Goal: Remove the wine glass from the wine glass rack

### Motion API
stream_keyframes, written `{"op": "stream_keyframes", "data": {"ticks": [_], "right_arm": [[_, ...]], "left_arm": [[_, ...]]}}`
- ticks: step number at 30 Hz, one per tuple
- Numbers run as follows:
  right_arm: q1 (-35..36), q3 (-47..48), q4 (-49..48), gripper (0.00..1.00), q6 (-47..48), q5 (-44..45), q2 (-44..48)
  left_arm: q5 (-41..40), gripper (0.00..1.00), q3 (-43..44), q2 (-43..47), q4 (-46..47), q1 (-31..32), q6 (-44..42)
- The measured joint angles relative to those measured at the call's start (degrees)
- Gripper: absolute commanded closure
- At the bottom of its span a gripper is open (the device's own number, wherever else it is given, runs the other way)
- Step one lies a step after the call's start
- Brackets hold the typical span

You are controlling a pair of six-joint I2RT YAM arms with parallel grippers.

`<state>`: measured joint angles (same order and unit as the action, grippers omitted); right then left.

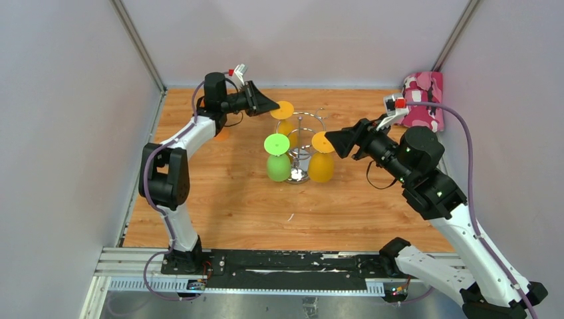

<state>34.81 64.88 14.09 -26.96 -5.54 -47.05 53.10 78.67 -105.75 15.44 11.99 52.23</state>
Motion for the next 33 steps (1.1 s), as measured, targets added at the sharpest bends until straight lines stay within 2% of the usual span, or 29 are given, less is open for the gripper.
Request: {"op": "stream_keyframes", "data": {"ticks": [11, 33], "right_arm": [[-0.1, -0.3, -0.6, 0.33, 0.0, 0.3, 0.0], [-0.1, -0.8, -0.8, 0.33, 0.0, 1.1, 0.8]], "left_arm": [[-0.4, 0.89, -0.9, 1.5, -0.2, -0.1, 1.9], [-0.6, 0.92, -0.6, 2.2, -0.1, -4.3, 4.0]]}}
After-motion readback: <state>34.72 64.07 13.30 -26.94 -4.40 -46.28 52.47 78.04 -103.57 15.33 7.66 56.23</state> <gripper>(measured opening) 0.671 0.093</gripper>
